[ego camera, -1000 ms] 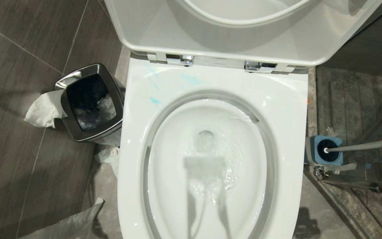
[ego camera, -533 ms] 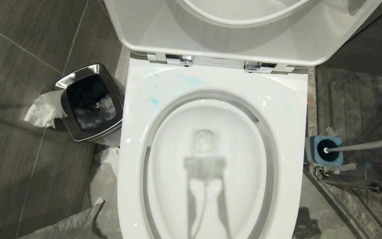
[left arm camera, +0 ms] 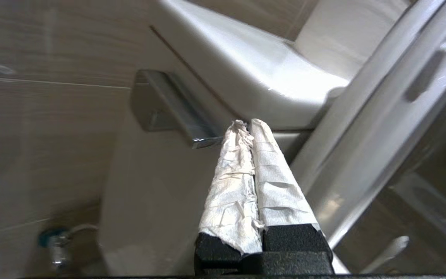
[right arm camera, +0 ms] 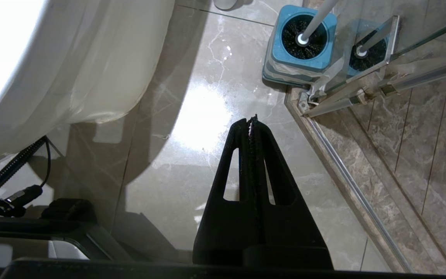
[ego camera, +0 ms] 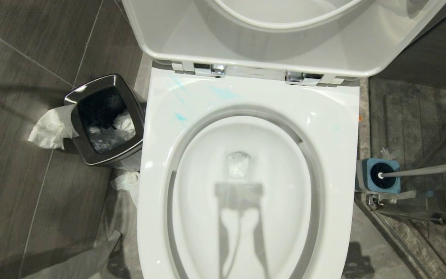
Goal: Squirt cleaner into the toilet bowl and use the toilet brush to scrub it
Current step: Flush the toilet, then close the toilet lid
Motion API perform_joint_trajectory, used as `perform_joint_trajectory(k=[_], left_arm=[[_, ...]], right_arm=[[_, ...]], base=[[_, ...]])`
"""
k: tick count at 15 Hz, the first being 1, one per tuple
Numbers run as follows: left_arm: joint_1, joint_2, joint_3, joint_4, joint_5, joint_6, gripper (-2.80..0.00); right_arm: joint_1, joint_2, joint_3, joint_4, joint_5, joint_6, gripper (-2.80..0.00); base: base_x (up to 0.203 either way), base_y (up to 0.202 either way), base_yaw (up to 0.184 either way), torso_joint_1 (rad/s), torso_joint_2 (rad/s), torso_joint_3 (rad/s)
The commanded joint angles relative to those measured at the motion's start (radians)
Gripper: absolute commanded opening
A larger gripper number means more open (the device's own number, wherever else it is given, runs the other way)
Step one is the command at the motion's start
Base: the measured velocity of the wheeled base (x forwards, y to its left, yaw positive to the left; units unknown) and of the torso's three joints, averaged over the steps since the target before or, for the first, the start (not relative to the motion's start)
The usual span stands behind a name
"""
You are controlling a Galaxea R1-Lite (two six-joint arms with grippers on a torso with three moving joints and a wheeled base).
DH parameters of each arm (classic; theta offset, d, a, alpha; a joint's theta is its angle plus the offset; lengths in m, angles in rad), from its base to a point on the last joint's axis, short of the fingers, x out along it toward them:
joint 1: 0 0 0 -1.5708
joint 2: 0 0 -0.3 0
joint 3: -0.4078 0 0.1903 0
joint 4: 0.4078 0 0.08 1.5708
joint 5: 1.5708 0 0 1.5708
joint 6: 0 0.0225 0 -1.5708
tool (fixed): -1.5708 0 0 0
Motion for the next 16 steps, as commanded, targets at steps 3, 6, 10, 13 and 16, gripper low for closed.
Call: perform_joint_trajectory(k=[3,6,10,13,16], left_arm=[[0.009,0.036,-0.002,-0.007,-0.008,0.003,-2.8],[0.006,0.015,0.025,-0.007,-0.011,-0.011,-2.8],[-0.007,-0.037,0.108,-0.01,-0.025,-0.083,-2.8],[-0.012,-0.036,0.133,-0.009,-0.072,-0.089,-2.8],[-0.035,-0.024,0.145,-0.022,-0.104,-0.083,-2.8]], right_arm=[[0.001,0.001,0.0,0.0,0.0,0.0,-2.8],[0.001,0.001,0.0,0.0,0.0,0.0,-2.8],[0.001,0.001,0.0,0.0,0.0,0.0,-2.8],[0.001,0.001,0.0,0.0,0.0,0.0,-2.8],[0.001,0.001,0.0,0.0,0.0,0.0,-2.8]], base=[[0.0,0.0,0.0,0.0,0.0,0.0],[0.0,0.0,0.0,0.0,0.0,0.0],[0.0,0.0,0.0,0.0,0.0,0.0],[0.0,0.0,0.0,0.0,0.0,0.0],[0.0,0.0,0.0,0.0,0.0,0.0]])
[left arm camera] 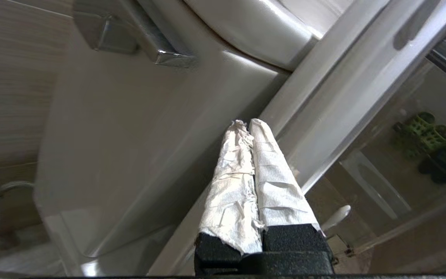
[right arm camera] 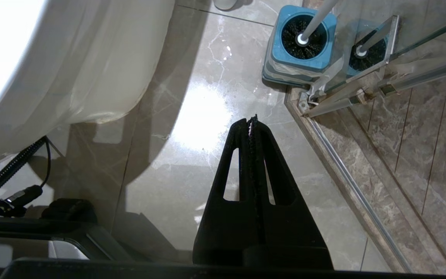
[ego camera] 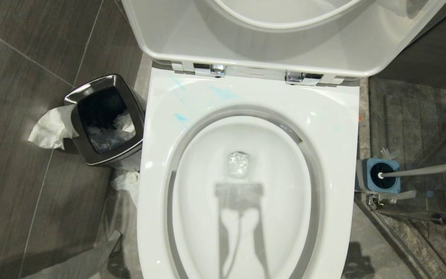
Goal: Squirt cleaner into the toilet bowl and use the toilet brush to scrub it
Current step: Close the toilet lid
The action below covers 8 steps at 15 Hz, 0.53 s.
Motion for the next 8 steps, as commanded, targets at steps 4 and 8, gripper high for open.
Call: perform_joint_trajectory(k=[4,8], left_arm=[[-0.055,0.067,0.015,-0.095,-0.008,0.083,-2.8],[-0.071,0.1,0.018,-0.1,0.016,0.241,-2.8]], right_arm=[[0.0,0.001,0.0,0.0,0.001,0.0,-2.8],[0.0,0.001,0.0,0.0,0.001,0.0,-2.8]], base=[[0.0,0.0,0.0,0.0,0.0,0.0],[0.0,0.0,0.0,0.0,0.0,0.0]])
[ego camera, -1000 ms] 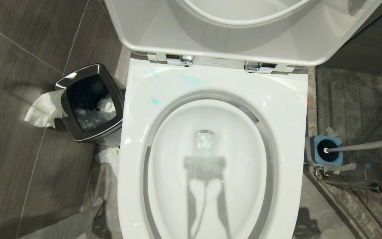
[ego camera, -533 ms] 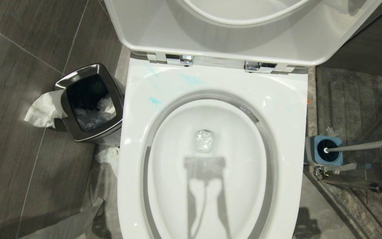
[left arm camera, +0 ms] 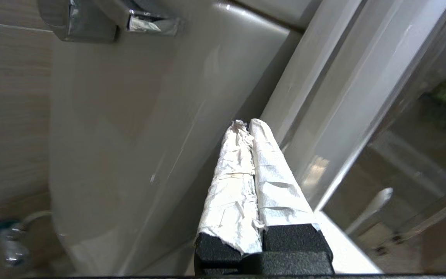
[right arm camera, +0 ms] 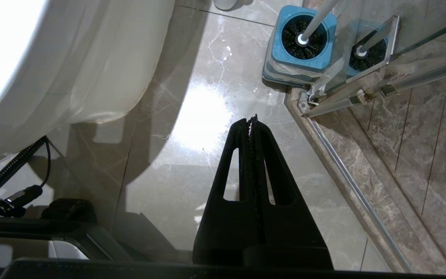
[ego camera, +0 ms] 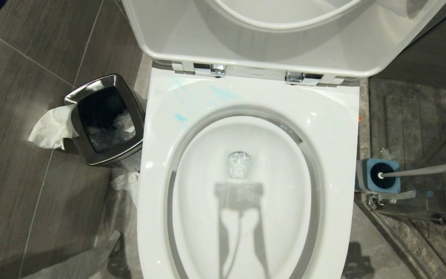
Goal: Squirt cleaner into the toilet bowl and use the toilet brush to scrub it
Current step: Close the toilet lid
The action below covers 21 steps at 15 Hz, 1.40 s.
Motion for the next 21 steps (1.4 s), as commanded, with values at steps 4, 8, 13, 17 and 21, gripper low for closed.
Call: perform_joint_trajectory(k=[4,8,13,17,21], left_arm=[[-0.027,0.036,-0.001,-0.015,0.074,0.144,-2.8],[-0.063,0.055,0.002,-0.076,0.144,0.187,-2.8],[-0.109,0.044,0.042,-0.082,0.137,0.151,-2.8],[-0.131,0.016,0.094,-0.082,0.126,0.089,-2.8],[-0.128,-0.063,0.133,-0.062,0.13,-0.111,-2.8]], right_arm=[[0.0,0.001,0.0,0.0,0.001,0.0,-2.8],[0.001,0.001,0.0,0.0,0.001,0.0,-2.8],[0.001,0.001,0.0,0.0,0.001,0.0,-2.8],[0.001,0.001,0.0,0.0,0.001,0.0,-2.8],[0.0,0.001,0.0,0.0,0.001,0.0,-2.8]], base=[[0.0,0.0,0.0,0.0,0.0,0.0],[0.0,0.0,0.0,0.0,0.0,0.0],[0.0,0.0,0.0,0.0,0.0,0.0],[0.0,0.0,0.0,0.0,0.0,0.0],[0.0,0.0,0.0,0.0,0.0,0.0]])
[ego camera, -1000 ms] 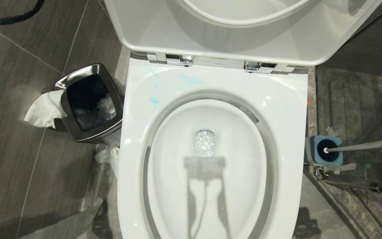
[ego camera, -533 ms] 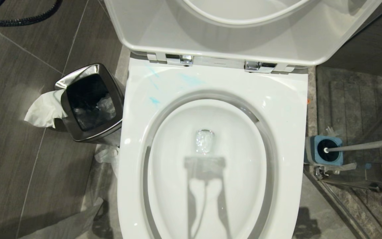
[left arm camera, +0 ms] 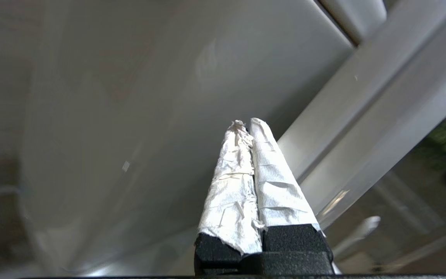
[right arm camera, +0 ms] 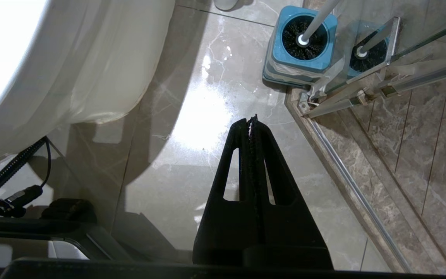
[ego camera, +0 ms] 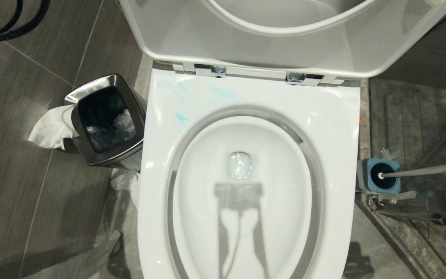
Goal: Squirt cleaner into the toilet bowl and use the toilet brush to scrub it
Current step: Close the toilet lid
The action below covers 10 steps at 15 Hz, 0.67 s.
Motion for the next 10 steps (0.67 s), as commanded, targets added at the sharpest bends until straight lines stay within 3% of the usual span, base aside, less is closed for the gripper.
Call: perform_joint_trajectory(k=[1,10], left_arm=[[0.005,-0.068,0.011,0.021,0.001,-0.094,-2.8],[0.042,-0.229,0.164,0.185,0.003,-0.098,-2.8]], right_arm=[[0.001,0.001,0.0,0.0,0.0,0.0,-2.8],[0.001,0.001,0.0,0.0,0.0,0.0,-2.8]], base=[[0.0,0.0,0.0,0.0,0.0,0.0],[0.0,0.0,0.0,0.0,0.0,0.0]])
